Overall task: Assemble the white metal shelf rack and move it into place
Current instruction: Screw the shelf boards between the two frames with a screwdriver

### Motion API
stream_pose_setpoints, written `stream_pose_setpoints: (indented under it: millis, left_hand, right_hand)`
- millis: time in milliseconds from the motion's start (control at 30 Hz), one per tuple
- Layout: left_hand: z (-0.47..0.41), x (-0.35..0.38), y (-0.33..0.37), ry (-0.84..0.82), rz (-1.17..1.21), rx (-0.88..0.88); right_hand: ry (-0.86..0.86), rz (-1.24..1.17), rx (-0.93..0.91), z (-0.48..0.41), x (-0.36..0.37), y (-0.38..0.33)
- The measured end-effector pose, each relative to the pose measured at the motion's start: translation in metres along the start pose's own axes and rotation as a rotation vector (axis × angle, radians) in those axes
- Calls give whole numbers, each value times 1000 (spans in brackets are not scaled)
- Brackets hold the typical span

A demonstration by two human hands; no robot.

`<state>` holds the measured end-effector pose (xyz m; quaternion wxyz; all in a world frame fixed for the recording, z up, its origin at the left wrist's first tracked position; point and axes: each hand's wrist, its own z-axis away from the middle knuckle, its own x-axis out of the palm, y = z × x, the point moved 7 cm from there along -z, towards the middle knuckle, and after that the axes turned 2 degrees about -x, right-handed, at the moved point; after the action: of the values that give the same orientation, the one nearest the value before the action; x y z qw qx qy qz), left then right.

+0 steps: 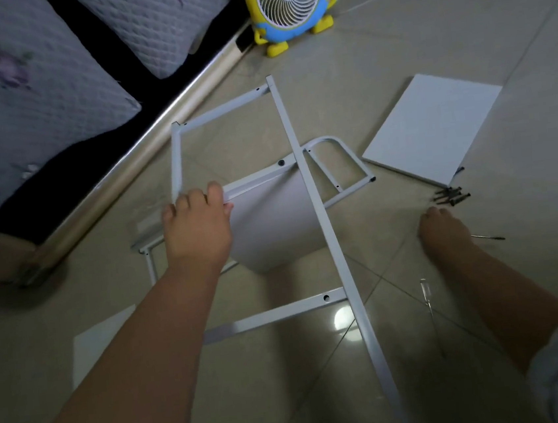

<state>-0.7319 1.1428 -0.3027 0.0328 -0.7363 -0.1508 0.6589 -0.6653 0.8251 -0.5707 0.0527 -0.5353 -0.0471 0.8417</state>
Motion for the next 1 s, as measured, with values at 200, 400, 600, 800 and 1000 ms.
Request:
stream_pose_setpoints:
  millis: [200, 400, 600, 800, 1000]
  left_hand:
    - [4, 8, 3, -142, 0, -122]
    - [5, 8, 3, -123, 7, -118]
    - [4, 11, 0, -23, 8, -87]
    - [4, 10, 2, -26, 20, -90]
    - [5, 10, 4, -108, 7, -113]
  right_hand:
    - [108, 171, -88, 17, -3, -10]
    - [92, 162, -10, 21, -5, 6]
    - [84, 166, -79, 23, -9, 2]
    - [132, -25, -61, 41, -3, 0]
    - [294, -111, -8, 44, -19, 26]
